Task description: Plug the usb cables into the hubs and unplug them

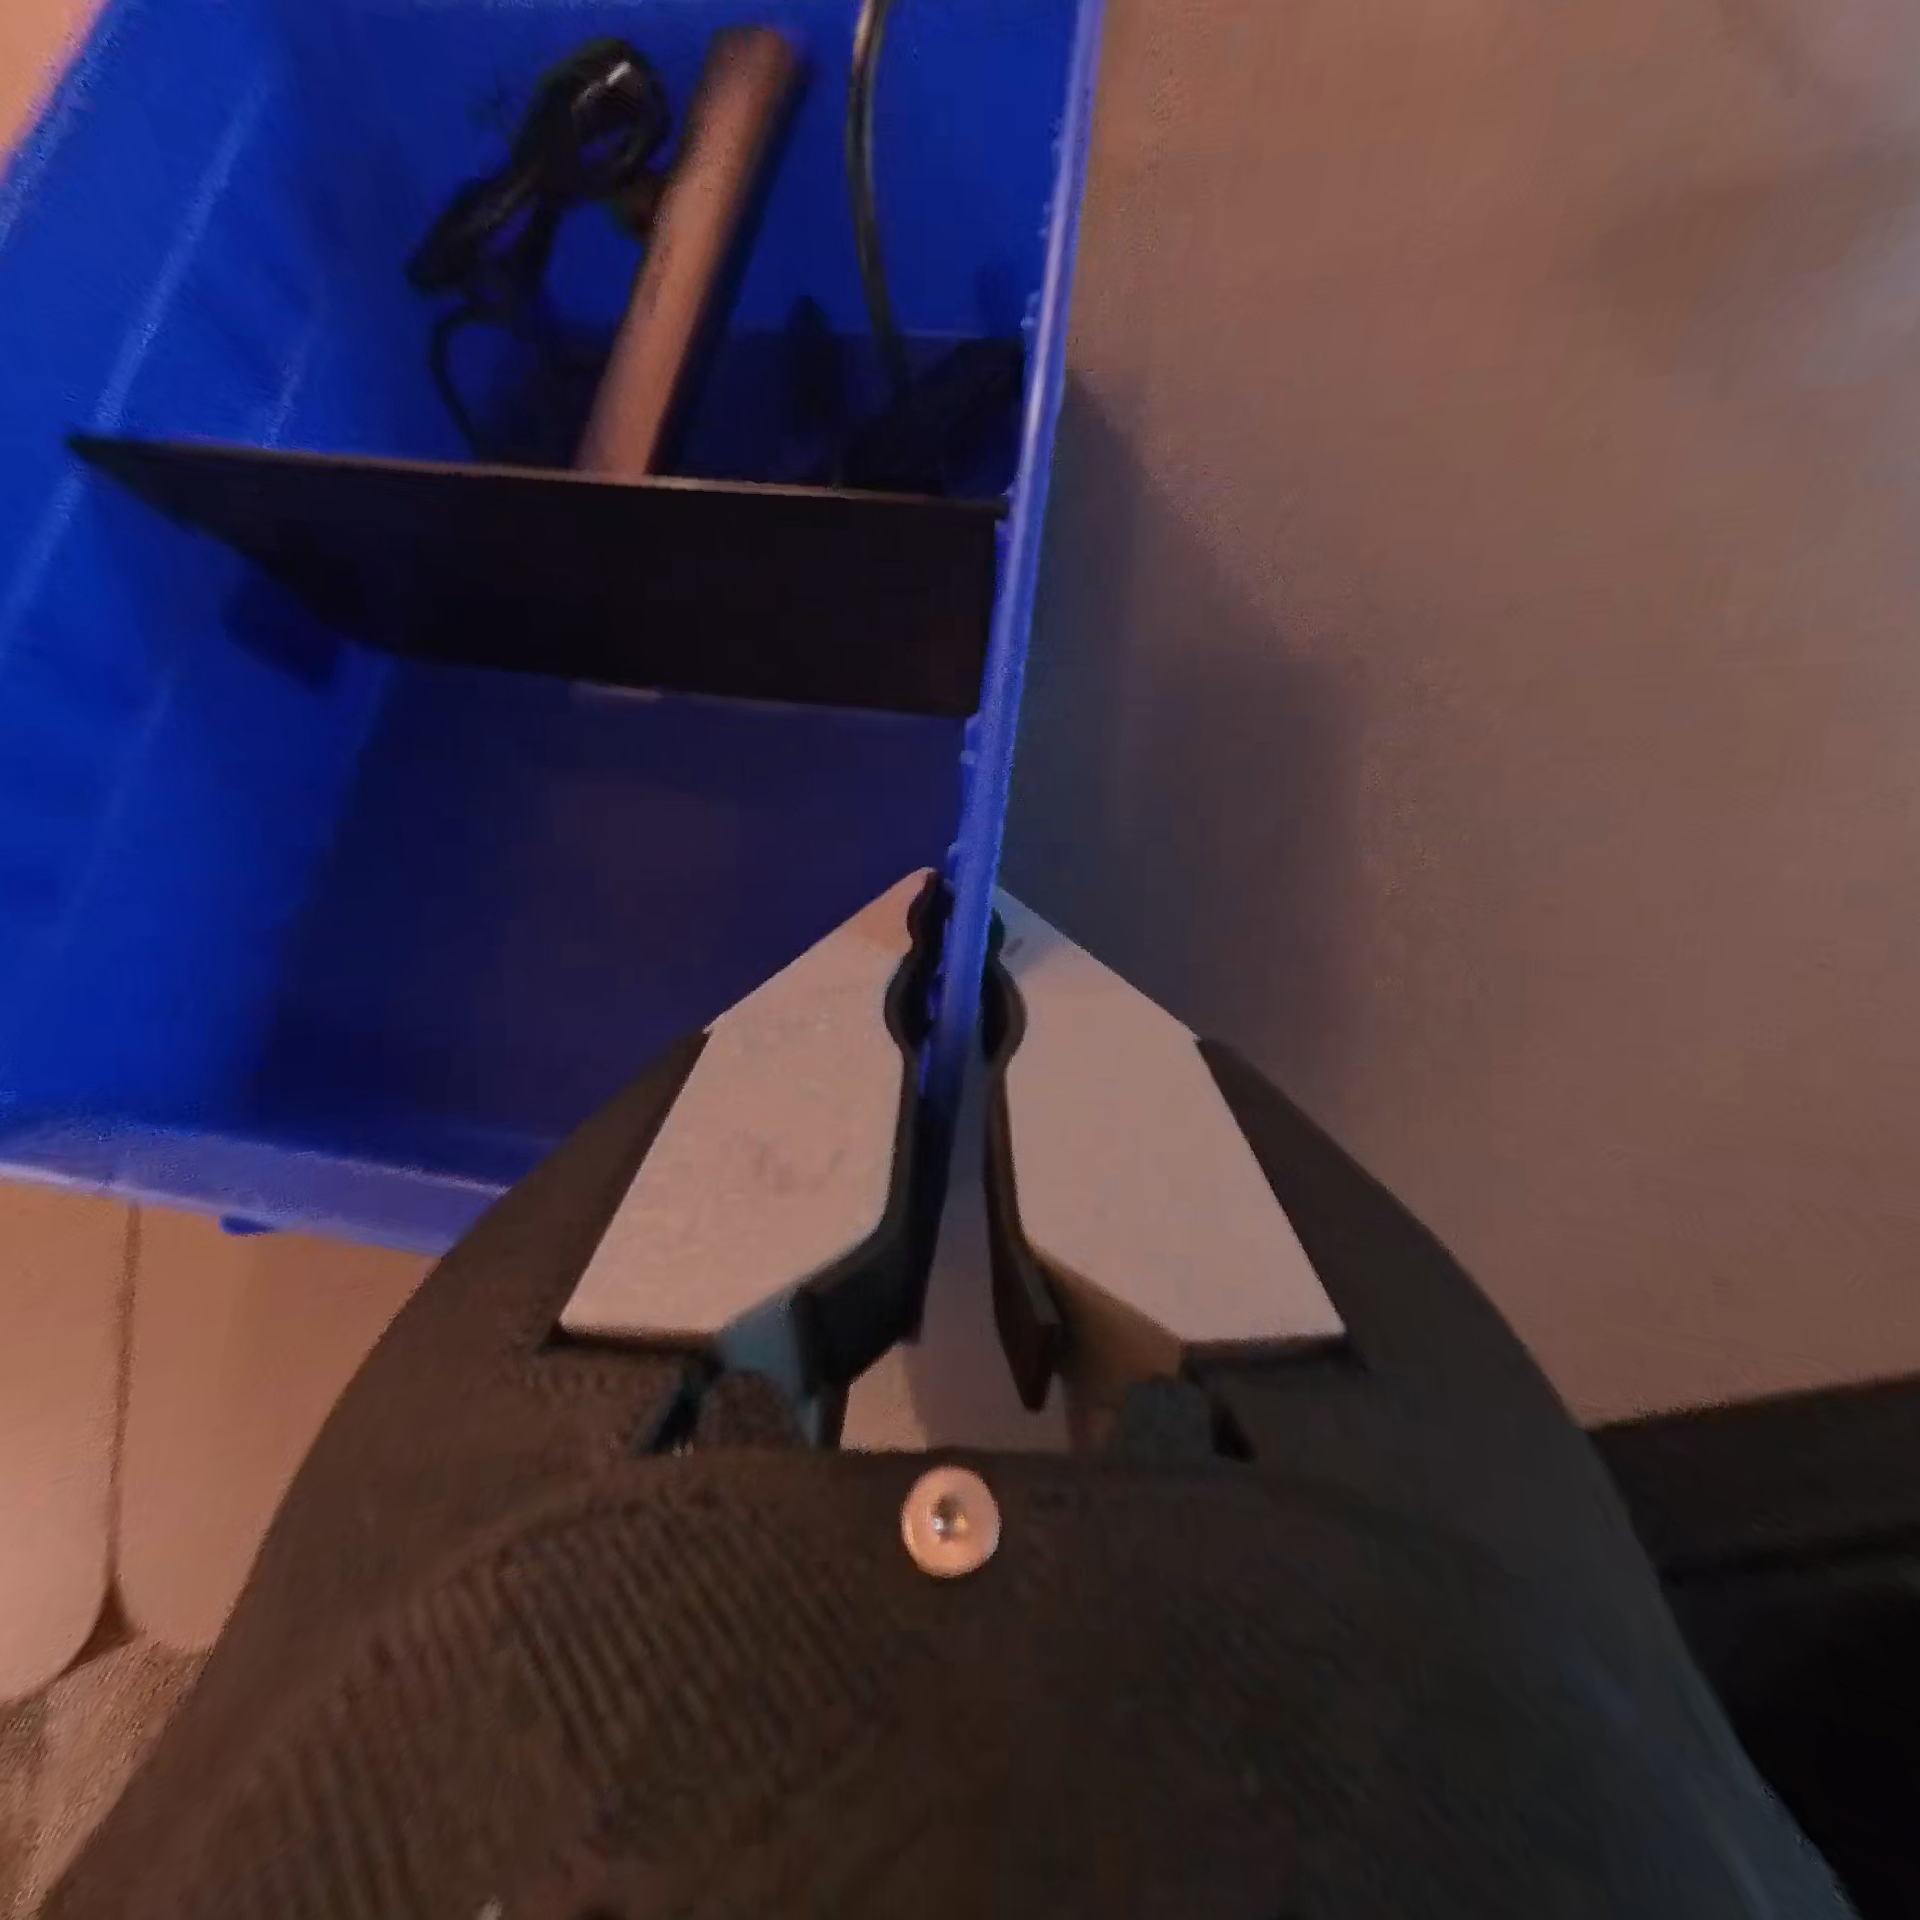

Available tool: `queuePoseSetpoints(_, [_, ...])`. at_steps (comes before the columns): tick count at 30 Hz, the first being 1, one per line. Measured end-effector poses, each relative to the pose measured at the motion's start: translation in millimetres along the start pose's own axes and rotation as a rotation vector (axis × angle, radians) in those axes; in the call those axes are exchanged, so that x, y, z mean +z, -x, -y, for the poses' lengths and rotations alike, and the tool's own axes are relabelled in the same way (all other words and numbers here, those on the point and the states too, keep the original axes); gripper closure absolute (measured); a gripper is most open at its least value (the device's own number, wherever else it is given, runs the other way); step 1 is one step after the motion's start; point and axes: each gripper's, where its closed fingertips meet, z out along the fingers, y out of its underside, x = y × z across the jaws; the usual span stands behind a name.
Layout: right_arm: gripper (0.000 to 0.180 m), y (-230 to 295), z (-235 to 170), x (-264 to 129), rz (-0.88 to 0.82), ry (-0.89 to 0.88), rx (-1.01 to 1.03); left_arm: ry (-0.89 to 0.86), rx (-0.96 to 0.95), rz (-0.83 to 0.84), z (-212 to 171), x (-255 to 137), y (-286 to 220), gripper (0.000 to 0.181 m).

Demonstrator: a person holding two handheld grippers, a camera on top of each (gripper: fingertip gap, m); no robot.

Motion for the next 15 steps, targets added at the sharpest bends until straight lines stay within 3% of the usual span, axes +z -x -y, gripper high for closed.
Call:
queuePoseSetpoints(5, [0.14, 6.0, 6.8, 10.9, 0.036, -0.025, 0.09, -0.001, 0.042, 0.144, 3.5, 5.0, 8.0, 0.17])
queuePoseSetpoints(9, [0.109, 16.1, 9.8, 37.0, 0.094, -0.032, 0.202, 0.014, 0.04, -0.022, 11.7, 11.8, -38.4, 0.112])
queuePoseSetpoints(13, [0.093, 31.1, 0.6, 74.0, 0.132, 0.017, 0.262, 0.052, 0.102, -0.005, 6.4, 27.1, -50.3, 0.099])
queuePoseSetpoints(15, [0.09, 43.5, -13.4, 92.1, 0.161, 0.095, 0.244, 0.164, 0.122, 0.013, -14.6, 44.2, -48.7, 0.076])
